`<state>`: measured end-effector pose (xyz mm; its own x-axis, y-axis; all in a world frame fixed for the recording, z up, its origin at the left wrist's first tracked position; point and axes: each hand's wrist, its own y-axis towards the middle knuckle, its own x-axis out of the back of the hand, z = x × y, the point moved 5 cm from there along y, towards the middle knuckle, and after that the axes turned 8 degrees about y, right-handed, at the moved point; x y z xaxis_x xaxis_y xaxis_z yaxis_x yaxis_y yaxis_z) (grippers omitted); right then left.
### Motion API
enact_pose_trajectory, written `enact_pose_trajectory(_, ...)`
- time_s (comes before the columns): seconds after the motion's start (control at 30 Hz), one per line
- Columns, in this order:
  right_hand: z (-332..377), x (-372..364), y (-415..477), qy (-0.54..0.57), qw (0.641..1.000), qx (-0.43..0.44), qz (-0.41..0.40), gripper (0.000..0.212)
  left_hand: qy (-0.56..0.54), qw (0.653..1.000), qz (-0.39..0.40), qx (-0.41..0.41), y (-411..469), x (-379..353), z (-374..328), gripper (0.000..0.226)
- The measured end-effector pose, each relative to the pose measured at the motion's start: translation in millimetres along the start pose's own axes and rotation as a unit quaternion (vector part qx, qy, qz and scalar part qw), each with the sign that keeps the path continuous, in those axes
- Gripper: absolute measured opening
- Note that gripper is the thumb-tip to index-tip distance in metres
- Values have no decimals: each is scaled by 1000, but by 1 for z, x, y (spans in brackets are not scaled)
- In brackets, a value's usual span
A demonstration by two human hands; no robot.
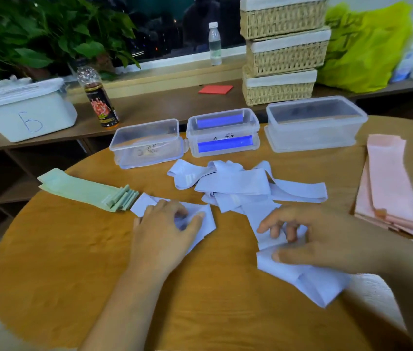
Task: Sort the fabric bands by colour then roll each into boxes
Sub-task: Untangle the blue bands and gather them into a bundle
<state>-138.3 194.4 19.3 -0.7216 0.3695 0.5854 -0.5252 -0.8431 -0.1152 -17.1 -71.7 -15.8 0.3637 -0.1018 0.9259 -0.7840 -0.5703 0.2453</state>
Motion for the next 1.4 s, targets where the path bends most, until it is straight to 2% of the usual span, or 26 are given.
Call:
enact_pose_trajectory(0.07, -1, -3, -1, -84, 996, 18, -7, 34, -32, 999, 20, 4, -3, 0, 5, 30)
enact_pose_trajectory(0.2, 0, -4, 2, -47, 994, 29, -90, 18, -57, 998, 17, -14, -8, 7, 6, 20)
enact_pose_trajectory(0.3, 4, -1, 4, -29, 991, 19, -133, 11, -24, 999, 16, -31, -14, 12, 1, 34)
enact_pose_trajectory(0.37, 5, 1, 3, -18, 991, 4, -132, 8, 2, 999, 23, -45, -18, 14, -4, 45)
enact_pose_trajectory(0.5, 7, 3, 7, 21, 988, 1, -150, 11, -37, 998, -23, -51, -21, 24, -10, 22)
enact_pose_trajectory(0.6, 10, 4, 13, 61, 978, 11, -198, 9, -85, 995, -35, -33, -23, 36, -14, 17)
enact_pose_trajectory(0.7, 10, 0, 19, 52, 974, 20, -219, 8, -157, 987, 46, -11, -26, 36, -14, 23)
enact_pose_trajectory(0.77, 4, -4, 22, 15, 978, 8, -208, 14, -214, 970, 116, -13, -32, 32, -14, 30)
enact_pose_trajectory(0.83, -1, -8, 22, -55, 979, 3, -194, 22, -212, 971, 110, -26, -35, 34, -8, 43)
enact_pose_trajectory(0.93, -3, -10, 19, -79, 982, 1, -171, 31, -141, 988, 57, -5, -29, 41, 10, 45)
enact_pose_trajectory(1.07, 3, -14, 15, -94, 986, 42, -133, 50, -40, 986, 163, 16, -30, 29, 13, 45)
enact_pose_trajectory(1.13, 6, -18, 15, -128, 984, 65, -103, 57, -25, 987, 157, 14, -31, 26, 8, 43)
enact_pose_trajectory(1.27, 11, -27, 14, -181, 979, 92, -26, 51, -69, 988, 139, 30, -32, 30, -2, 37)
enact_pose_trajectory(1.4, 19, -33, 9, -175, 980, 96, 22, 40, -136, 981, 138, 30, -37, 32, -10, 41)
